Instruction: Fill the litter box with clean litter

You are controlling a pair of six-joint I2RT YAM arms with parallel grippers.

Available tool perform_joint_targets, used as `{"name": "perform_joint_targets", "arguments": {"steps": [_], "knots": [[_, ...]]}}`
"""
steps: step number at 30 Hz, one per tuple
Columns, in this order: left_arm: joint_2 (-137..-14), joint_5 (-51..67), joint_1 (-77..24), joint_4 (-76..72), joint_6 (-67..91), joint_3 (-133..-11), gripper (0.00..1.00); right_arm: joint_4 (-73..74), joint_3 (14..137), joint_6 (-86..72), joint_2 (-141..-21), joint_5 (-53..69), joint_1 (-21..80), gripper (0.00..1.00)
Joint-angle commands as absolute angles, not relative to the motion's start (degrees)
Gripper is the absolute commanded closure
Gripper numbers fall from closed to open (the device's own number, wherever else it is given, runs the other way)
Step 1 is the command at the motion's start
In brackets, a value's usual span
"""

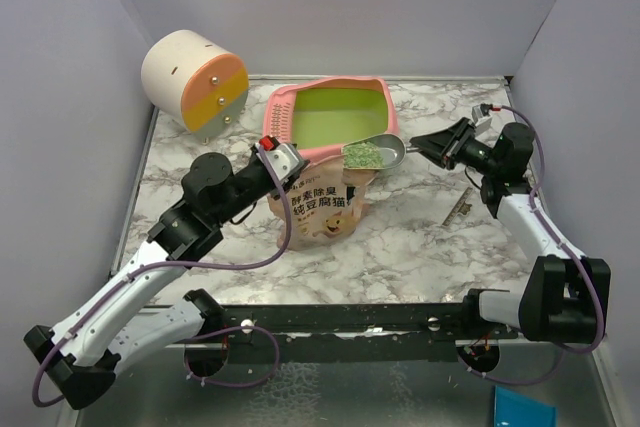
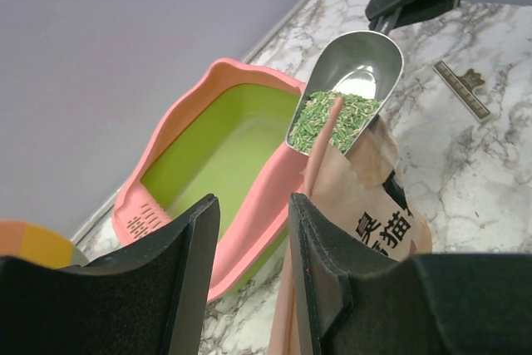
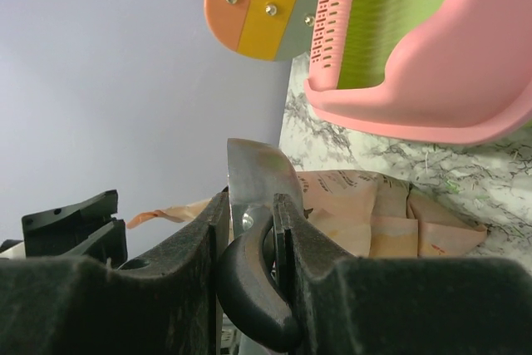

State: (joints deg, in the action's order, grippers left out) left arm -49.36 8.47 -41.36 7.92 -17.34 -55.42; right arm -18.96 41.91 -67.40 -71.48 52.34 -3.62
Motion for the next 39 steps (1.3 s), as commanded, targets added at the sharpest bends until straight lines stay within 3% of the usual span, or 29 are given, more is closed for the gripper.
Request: {"name": "perform_joint_targets", "arguments": {"steps": [1,19,30,39], "knots": [[-45.94,1.68,-41.22,0.94,-16.39,-53.49,0.57,-24.12,43.29,-71.03,-71.98,52.7,-4.12,0.99],[-45.41,-2.71,-41.22,0.11,-18.26,-52.02,0.52,-24.81,58.42,-71.43,-82.72,49.43,-4.04,0.99],[-46.17,-2.89,-41.13,0.57,-18.64,-52.16,0.5,-18.48,79.43,-65.94,-96.58,42.69,-0.82,0.99],[-45.21,-3.36,-41.11,1.81,-18.09,-52.41,0.49,-2.41,99.52,-49.66,-106.41,31.58,6.16,0.99]]}}
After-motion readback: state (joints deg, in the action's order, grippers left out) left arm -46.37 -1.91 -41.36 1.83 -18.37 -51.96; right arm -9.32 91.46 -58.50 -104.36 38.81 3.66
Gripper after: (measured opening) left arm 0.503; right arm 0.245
